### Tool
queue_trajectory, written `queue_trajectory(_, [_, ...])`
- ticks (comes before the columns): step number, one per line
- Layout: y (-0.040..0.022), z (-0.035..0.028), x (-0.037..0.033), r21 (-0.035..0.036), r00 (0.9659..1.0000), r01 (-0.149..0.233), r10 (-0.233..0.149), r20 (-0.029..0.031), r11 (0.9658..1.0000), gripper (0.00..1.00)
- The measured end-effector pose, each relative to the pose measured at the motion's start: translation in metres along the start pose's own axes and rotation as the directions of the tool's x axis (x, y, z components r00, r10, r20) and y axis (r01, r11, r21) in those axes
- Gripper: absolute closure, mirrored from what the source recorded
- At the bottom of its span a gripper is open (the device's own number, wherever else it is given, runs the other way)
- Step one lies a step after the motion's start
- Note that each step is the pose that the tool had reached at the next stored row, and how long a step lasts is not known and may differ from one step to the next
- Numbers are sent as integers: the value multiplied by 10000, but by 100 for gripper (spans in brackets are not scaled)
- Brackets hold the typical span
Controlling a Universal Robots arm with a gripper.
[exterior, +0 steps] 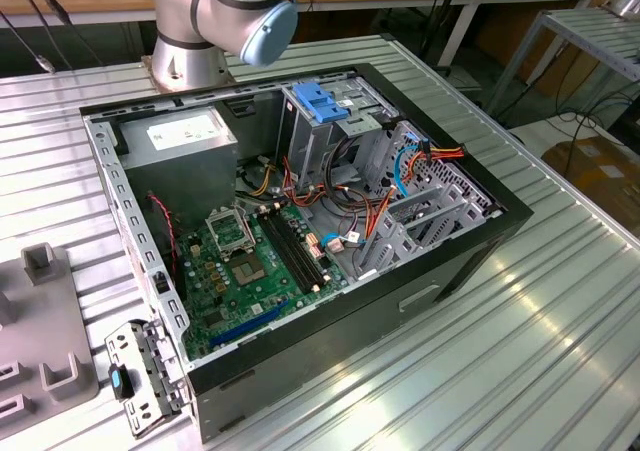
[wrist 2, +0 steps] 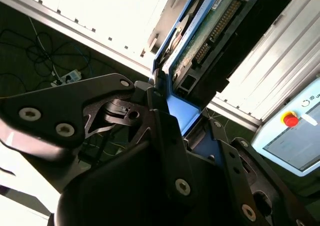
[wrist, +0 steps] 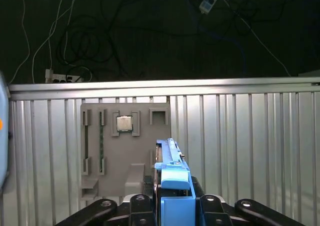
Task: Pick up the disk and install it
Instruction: 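Pick up the disk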
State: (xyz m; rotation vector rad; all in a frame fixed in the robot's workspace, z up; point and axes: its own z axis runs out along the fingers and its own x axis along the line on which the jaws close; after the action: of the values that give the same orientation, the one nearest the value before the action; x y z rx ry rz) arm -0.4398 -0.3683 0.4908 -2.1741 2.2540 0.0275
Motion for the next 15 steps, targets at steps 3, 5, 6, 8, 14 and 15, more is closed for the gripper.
queue_trajectory(3, [-35, 0, -1, 0, 10000, 0, 0, 0, 10000, 63])
queue_trajectory(5, [-63, 0, -2, 1, 10000, 0, 0, 0, 10000, 63])
queue_trajectory(6, [-74, 0, -3, 0, 10000, -1, 1, 0, 10000, 63])
queue_trajectory(8, [-104, 0, -4, 1, 10000, 0, 0, 0, 10000, 63])
queue_trajectory(14, [-202, -1, -7, 1, 10000, 0, 0, 1, 10000, 63])
queue_trajectory(15, [-230, -1, -8, 0, 10000, 0, 0, 0, 10000, 63])
